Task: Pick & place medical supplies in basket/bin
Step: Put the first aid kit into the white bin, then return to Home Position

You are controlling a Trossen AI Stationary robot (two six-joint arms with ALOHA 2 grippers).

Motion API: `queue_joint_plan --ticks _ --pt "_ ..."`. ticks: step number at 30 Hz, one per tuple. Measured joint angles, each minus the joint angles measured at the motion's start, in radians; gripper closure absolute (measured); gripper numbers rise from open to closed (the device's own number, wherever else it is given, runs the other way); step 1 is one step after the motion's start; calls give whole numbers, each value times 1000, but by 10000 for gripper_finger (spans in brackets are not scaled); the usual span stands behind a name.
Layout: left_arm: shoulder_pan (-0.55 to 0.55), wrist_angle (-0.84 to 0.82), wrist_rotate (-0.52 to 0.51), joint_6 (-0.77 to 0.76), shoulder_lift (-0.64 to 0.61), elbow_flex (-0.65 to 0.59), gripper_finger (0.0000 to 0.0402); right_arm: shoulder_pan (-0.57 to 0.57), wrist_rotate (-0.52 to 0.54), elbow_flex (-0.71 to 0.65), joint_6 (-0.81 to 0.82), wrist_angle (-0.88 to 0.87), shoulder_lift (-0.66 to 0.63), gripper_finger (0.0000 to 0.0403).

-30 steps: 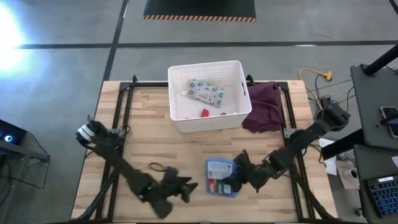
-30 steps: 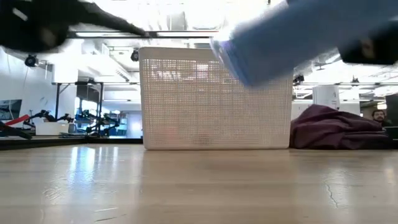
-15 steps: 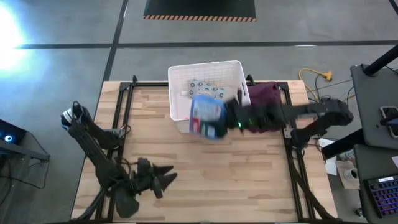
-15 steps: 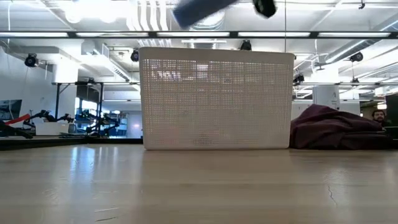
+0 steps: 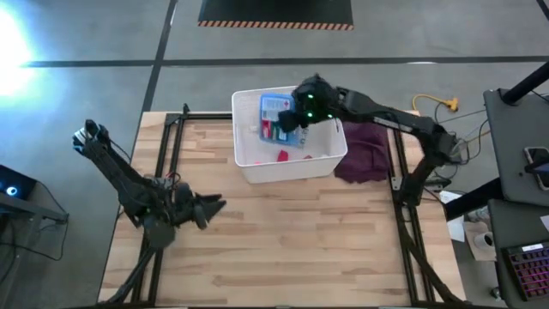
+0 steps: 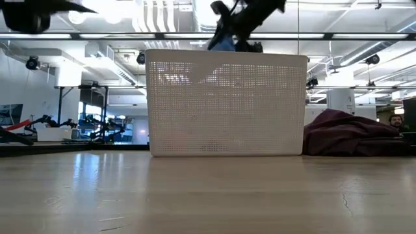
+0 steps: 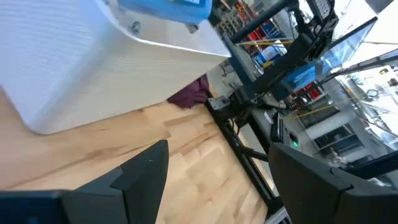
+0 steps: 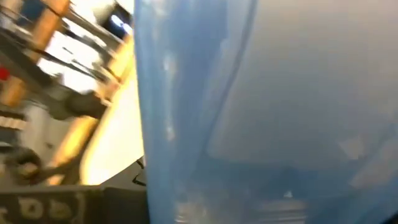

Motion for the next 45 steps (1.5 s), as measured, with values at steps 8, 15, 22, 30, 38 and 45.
queue_joint_plan --ticks 8,15,22,30,38,45 --pt "182 320 300 284 -346 -316 146 -53 16 241 -104 -213 202 157" --pt "401 528 559 449 -536 -474 146 -58 69 388 -120 -337 252 96" --pt "440 525 605 433 -571 -502 146 -36 234 382 -199 -515 168 90" --pt "439 527 605 404 -568 -504 146 91 299 250 -325 -540 -72 105" --pt "439 526 605 402 -567 -502 146 314 450 -36 -411 -504 -451 113" --pt "438 785 827 867 -566 -503 146 518 425 -184 -202 -469 -767 108"
